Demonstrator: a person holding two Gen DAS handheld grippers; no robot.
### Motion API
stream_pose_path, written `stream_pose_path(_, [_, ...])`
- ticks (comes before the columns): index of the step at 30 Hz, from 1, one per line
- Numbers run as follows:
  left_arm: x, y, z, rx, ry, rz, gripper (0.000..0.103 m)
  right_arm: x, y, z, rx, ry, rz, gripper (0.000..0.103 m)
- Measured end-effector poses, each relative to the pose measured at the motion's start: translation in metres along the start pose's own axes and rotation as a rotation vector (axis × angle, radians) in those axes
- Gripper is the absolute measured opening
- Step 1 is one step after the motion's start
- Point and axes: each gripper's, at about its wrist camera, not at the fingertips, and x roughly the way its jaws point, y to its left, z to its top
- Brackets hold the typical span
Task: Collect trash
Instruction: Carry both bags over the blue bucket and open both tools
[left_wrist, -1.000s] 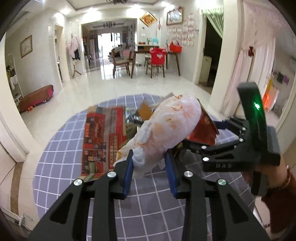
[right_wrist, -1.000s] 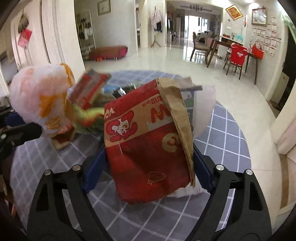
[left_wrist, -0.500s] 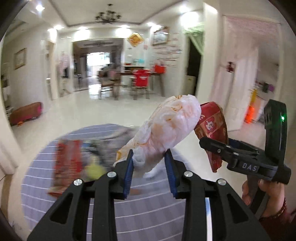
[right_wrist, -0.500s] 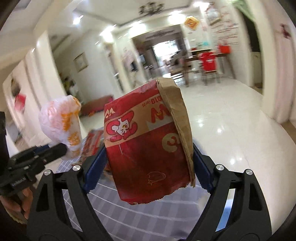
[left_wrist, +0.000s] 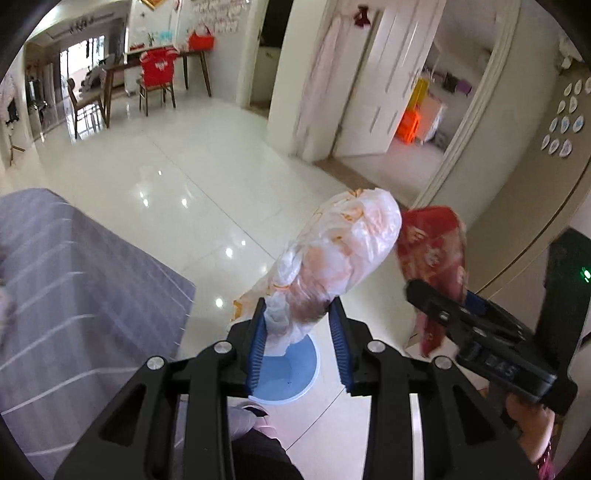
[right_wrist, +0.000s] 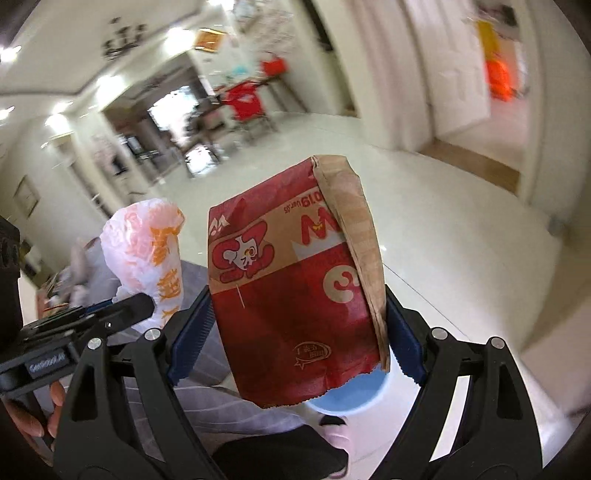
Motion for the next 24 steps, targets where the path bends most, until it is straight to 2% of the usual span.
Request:
stream_pose_path(3, [0.037, -0.004, 0.005, -0.022, 0.065, 0.007, 0.047, 0.009, -0.036, -0.004, 0.046, 0.016, -0.030, 0.083])
stream_pose_path(5, [0.055, -0.001, 0.008, -0.041, 0.087, 0.022, 0.071, 0.021, -0.050, -0.004, 0.063, 0.030, -0.038, 0.084])
stream_pose_path(8, [0.072, -0.005, 0.011, -0.062, 0.117, 0.036, 0.072, 0.030, -0.054, -0.006, 0.070, 0.051, -0.040, 0.084])
stream_pose_path(12, [0.070, 0.005, 0.001, -0.062, 0.116, 0.077, 0.072, 0.021, -0.034, -0.036, 0.056, 0.071, -0.024, 0.084])
stream_pose_path(17, [0.048, 0.026, -0.007, -0.076, 0.096, 0.113, 0.072, 0.029, -0.013, -0.043, 0.029, 0.085, 0.014, 0.084])
stream_pose_path(24, [0.022, 0.040, 0.004, -0.095, 0.033, 0.173, 0.074, 0.039, 0.011, -0.047, 0.002, 0.090, 0.046, 0.084])
